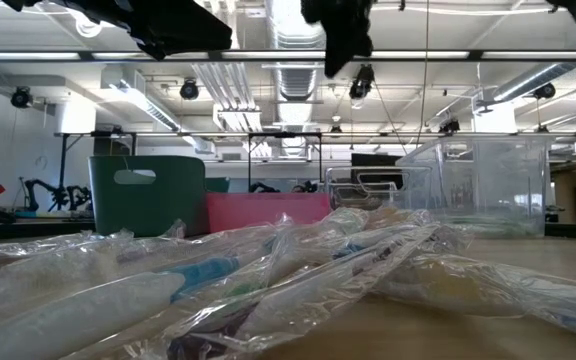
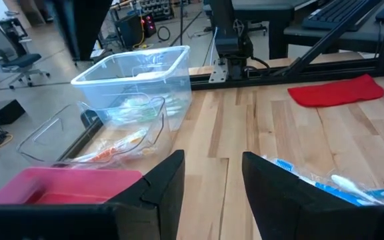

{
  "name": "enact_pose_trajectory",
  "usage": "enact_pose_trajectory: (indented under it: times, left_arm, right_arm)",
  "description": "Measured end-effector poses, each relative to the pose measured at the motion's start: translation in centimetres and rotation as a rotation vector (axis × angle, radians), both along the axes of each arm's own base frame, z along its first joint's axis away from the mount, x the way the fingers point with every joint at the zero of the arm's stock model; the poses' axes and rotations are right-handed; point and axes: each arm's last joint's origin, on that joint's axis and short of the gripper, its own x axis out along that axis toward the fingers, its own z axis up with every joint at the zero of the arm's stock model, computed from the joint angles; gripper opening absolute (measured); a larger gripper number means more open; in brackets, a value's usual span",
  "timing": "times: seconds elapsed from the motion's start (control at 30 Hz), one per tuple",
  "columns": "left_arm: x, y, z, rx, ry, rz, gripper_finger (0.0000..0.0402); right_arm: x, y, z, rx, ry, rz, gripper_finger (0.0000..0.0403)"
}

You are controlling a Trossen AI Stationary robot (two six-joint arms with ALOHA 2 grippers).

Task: Pick & Place Toothbrushes
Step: Put the violet toothbrush into the green bin

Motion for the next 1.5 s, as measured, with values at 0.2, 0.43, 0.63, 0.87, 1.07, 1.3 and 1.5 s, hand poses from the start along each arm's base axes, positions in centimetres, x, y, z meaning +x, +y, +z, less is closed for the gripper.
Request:
enact_pose_trajectory:
  times: [0.2, 0.43, 0.63, 0.87, 1.07, 1.3, 1.5]
  left_arm:
    - [0.0, 0.0, 0.0, -0.018, -0.002, 0.004, 0.0156]
    - [0.0, 0.0, 0.0, -0.019, -0.003, 0.004, 0.0156]
    - [0.0, 0.0, 0.0, -0.019, -0.004, 0.003, 0.0156]
    - [0.0, 0.0, 0.0, -0.019, -0.005, 0.004, 0.0156]
    - [0.0, 0.0, 0.0, -0.019, -0.007, 0.004, 0.0156]
    - [0.1, 0.0, 0.2, -0.034, -0.024, 0.005, 0.0156]
    - [0.0, -0.1, 0.4, -0.056, -0.013, -0.032, 0.0156]
  right_arm:
    - [-2.0, 5.2, 2.1, -0.047, -0.122, 0.119, 0.0011]
    - [-6.0, 9.2, 3.3, -0.086, -0.229, 0.154, 0.0013]
    - [-9.4, 10.9, 3.1, -0.109, -0.332, 0.182, 0.0009]
    - [-12.9, 12.0, 1.2, -0.138, -0.465, 0.232, 0.0009]
    - [-15.5, 12.1, -2.0, -0.174, -0.567, 0.263, 0.0008]
    - [-18.3, 11.7, -5.6, -0.186, -0.639, 0.267, 0.0008]
    - [-20.1, 11.4, -8.0, -0.168, -0.687, 0.244, 0.0008]
